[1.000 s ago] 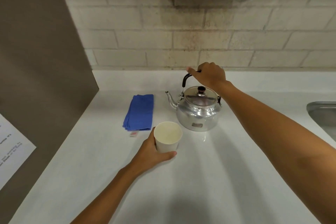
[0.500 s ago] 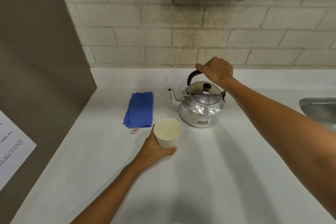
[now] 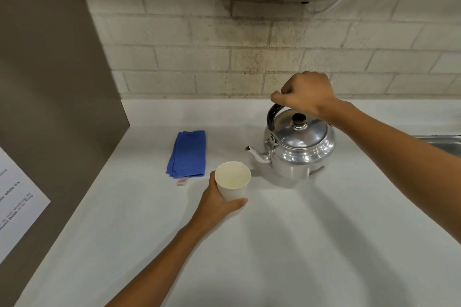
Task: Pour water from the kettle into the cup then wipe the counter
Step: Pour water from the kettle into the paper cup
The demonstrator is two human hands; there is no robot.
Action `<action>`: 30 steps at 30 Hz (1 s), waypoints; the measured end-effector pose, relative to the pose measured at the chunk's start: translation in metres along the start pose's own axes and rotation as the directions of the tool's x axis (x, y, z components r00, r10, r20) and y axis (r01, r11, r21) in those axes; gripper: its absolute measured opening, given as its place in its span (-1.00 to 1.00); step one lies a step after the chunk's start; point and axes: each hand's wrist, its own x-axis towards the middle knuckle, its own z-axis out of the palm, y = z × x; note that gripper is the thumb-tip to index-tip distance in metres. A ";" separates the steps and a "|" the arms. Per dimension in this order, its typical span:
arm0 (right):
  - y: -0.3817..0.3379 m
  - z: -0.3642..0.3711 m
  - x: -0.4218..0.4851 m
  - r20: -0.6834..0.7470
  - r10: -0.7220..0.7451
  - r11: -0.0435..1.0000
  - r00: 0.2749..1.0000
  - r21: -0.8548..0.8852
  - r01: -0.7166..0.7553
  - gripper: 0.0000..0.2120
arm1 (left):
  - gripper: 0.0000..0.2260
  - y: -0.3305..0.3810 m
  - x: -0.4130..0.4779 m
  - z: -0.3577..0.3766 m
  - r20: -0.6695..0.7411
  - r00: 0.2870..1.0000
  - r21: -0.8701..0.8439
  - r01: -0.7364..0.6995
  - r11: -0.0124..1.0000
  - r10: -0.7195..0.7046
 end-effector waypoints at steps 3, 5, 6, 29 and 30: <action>-0.007 -0.010 -0.005 0.001 -0.066 0.995 0.998 -0.075 0.065 -0.55 | -0.27 0.001 -0.001 0.003 -0.016 1.000 -0.003 -0.006 1.000 0.006; -0.012 -0.015 -0.007 0.001 -0.111 0.987 0.994 -0.113 0.111 -0.56 | -0.27 0.003 -0.001 0.005 -0.024 1.000 -0.003 -0.006 1.000 0.006; -0.015 -0.017 -0.008 0.002 -0.132 0.983 0.991 -0.125 0.131 -0.56 | -0.27 0.004 0.000 0.006 -0.030 1.000 -0.005 -0.003 1.000 0.003; -0.057 -0.024 -0.016 0.057 -0.312 0.910 0.948 -0.268 0.316 -0.52 | -0.31 0.008 -0.003 0.011 -0.068 0.998 -0.045 0.004 0.999 -0.007; -0.058 -0.024 -0.016 0.055 -0.317 0.908 0.947 -0.271 0.320 -0.52 | -0.31 0.008 -0.003 0.011 -0.070 0.998 -0.046 0.003 0.999 -0.006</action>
